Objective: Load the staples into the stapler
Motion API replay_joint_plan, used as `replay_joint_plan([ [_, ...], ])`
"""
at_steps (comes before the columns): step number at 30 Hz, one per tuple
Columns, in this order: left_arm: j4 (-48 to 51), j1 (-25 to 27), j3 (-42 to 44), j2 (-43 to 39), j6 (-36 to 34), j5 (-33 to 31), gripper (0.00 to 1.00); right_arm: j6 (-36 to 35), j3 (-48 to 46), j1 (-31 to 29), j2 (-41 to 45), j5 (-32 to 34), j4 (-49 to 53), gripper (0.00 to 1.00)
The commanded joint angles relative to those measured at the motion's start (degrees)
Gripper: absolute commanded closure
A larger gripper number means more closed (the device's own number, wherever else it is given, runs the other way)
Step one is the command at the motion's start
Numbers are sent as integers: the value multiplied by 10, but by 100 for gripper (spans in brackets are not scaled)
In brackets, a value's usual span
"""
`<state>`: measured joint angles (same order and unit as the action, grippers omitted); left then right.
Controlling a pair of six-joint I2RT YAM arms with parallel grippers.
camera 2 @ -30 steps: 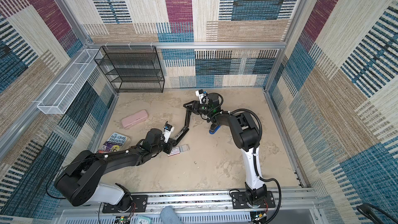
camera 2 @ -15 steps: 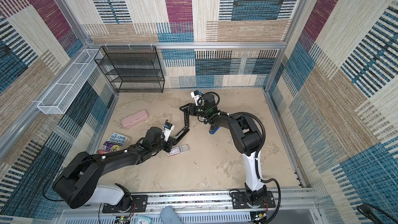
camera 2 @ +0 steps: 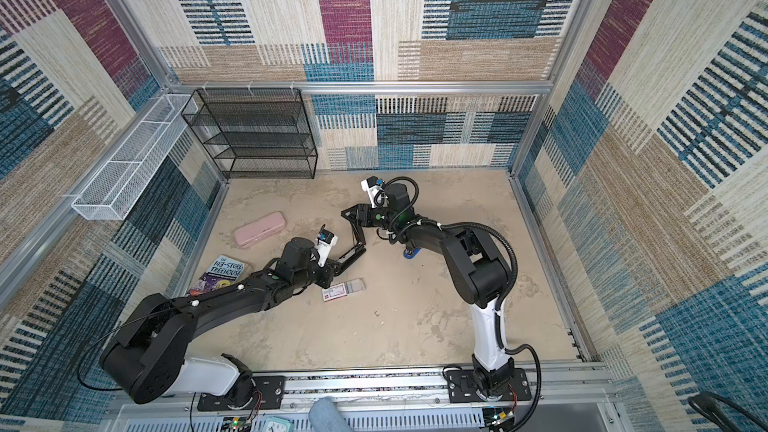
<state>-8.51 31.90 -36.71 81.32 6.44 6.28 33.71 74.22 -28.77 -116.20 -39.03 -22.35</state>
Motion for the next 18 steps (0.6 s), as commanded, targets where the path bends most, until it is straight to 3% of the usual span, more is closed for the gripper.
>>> replay_joint_plan([
  [1, -22, 0, -16, -7, 2, 1, 95, -3, -6, -6, 11, 2, 9, 48],
  [18, 40, -1, -69, -1, 5, -6, 96, -21, -18, -30, 27, 19, 22, 49],
])
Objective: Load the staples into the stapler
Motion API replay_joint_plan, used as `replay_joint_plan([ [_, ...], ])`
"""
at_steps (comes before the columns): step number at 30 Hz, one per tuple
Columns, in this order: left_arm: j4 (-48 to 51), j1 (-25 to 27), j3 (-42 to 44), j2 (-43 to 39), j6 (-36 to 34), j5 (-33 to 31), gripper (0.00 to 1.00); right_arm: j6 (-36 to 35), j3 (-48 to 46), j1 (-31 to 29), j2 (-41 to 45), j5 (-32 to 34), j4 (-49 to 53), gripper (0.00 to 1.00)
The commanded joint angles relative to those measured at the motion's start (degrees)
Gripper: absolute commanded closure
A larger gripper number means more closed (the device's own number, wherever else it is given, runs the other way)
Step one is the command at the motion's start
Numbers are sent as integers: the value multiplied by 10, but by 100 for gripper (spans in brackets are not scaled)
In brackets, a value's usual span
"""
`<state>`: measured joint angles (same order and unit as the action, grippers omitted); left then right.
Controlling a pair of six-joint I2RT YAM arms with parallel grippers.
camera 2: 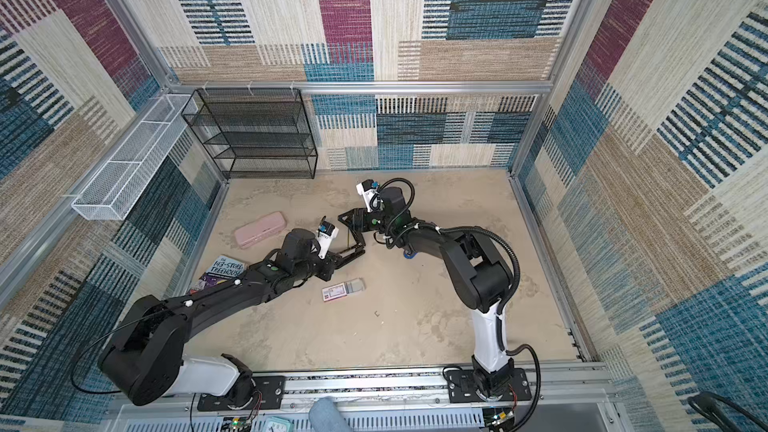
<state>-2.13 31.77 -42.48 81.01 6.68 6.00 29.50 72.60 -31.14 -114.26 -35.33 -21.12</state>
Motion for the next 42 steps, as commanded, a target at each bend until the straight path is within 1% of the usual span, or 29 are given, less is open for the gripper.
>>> replay_joint_plan([
  [1, -20, 0, -15, 4, 3, -4, 96, 20, -2, -8, 9, -18, 11, 49],
  [25, 32, -2, -76, 35, 11, -25, 96, 7, -7, -40, 22, 7, 33, 45],
  [36, 40, -6, -88, 42, 18, -30, 97, 5, -12, -47, 30, 14, 39, 43],
  [42, 41, -8, -81, 36, 18, -38, 97, 6, -11, -46, 34, 43, 59, 41],
])
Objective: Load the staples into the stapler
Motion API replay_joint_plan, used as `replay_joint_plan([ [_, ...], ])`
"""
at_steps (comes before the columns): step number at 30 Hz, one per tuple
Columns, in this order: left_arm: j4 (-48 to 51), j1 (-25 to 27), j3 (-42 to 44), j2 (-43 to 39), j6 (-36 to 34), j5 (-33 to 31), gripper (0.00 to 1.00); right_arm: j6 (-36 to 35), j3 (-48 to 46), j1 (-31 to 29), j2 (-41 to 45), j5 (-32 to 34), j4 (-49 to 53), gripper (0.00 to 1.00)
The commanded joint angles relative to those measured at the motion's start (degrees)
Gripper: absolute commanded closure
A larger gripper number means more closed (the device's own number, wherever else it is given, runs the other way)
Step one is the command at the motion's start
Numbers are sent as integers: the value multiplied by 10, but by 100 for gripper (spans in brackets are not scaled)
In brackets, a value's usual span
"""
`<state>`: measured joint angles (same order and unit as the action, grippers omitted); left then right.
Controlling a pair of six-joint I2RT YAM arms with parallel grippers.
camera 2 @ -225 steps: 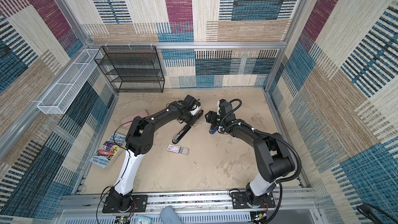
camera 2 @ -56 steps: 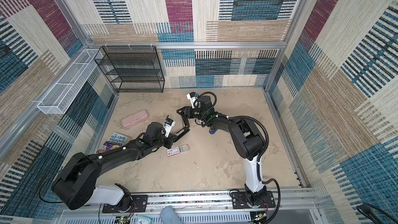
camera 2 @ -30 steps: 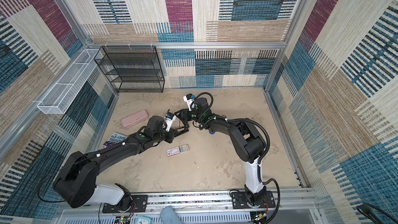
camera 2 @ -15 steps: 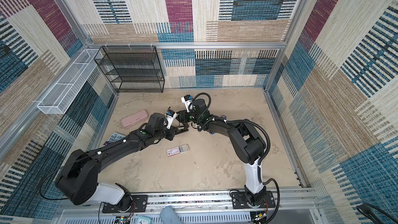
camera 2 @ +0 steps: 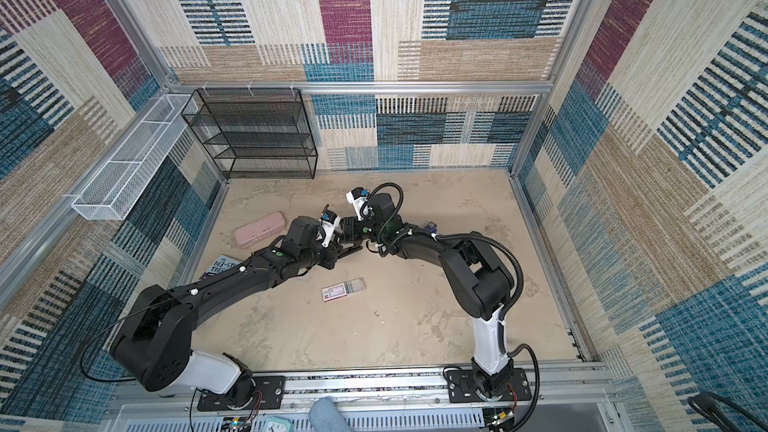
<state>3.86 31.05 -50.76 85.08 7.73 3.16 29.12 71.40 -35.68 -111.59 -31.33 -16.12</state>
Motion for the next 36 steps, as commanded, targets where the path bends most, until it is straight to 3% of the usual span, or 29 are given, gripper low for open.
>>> replay_joint_plan([
  [1, -23, -1, 6, -8, 7, -10, 97, 10, 2, -1, 6, 9, 15, 41],
  [6, -61, -2, 46, -18, -1, -26, 97, 16, -9, 15, 14, 38, 32, 40],
  [13, -167, -1, 102, 12, -1, -37, 96, 33, -92, 70, 76, 58, 12, 40],
  [20, -275, 10, 95, 91, -10, -33, 94, 30, -170, 97, 136, 85, 3, 40],
  [25, -282, 24, 62, 155, -31, -34, 91, 36, -204, 103, 154, 94, -7, 40],
  [30, -272, 32, 51, 186, -25, -44, 81, 35, -217, 109, 169, 101, -6, 40],
  [36, -253, 36, 64, 168, -20, -44, 67, 33, -216, 112, 169, 102, -3, 40],
])
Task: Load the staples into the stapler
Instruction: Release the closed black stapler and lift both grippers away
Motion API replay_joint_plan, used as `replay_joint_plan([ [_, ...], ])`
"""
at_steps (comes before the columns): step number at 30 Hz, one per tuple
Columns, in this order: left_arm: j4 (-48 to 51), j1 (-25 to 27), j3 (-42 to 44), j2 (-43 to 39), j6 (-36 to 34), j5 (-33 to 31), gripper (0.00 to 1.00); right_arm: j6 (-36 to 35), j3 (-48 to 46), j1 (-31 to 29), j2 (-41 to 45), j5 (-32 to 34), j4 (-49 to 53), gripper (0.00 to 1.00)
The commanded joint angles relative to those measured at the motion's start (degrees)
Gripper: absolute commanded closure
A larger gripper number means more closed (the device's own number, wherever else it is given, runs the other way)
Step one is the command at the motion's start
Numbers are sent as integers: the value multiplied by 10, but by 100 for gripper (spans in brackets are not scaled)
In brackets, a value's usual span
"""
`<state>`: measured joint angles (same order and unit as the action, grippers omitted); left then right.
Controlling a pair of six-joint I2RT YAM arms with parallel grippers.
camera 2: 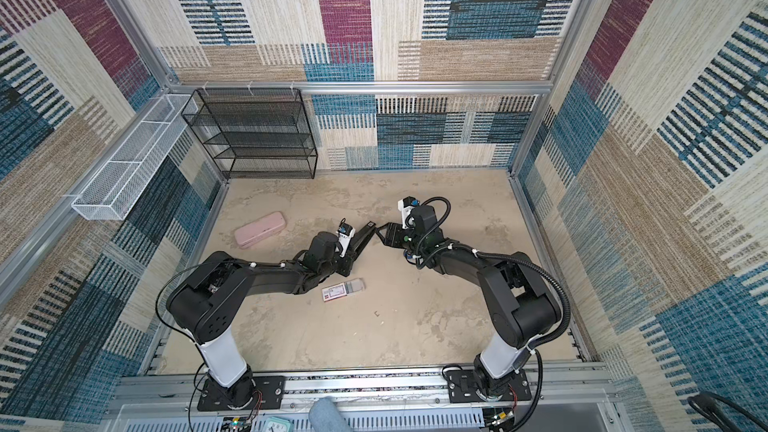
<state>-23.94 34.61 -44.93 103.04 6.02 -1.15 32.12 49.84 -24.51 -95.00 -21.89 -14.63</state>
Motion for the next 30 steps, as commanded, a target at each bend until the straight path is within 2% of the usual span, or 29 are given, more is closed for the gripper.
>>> replay_joint_plan([
  [1, 30, 1, 10, -20, -2, 2, 64, 2, -1, 1, 3, 8, -19, 40],
  [3, 46, 2, 16, -39, 2, 10, 61, 1, -2, 2, 5, 8, -18, 40],
  [10, 120, 3, 32, -116, 16, 11, 60, -8, -11, 4, 28, 12, -7, 40],
  [14, 209, 3, -8, -154, 23, -9, 58, -18, -14, 4, 48, 16, 11, 40],
  [16, 271, 1, -51, -155, 33, -19, 54, -22, -16, 5, 58, 18, 19, 40],
  [23, 537, -15, -294, -22, 37, 40, 50, -34, -25, 5, 93, 13, 41, 39],
  [30, 597, -15, -384, 57, 31, 29, 49, -38, -60, 5, 133, 23, 52, 39],
])
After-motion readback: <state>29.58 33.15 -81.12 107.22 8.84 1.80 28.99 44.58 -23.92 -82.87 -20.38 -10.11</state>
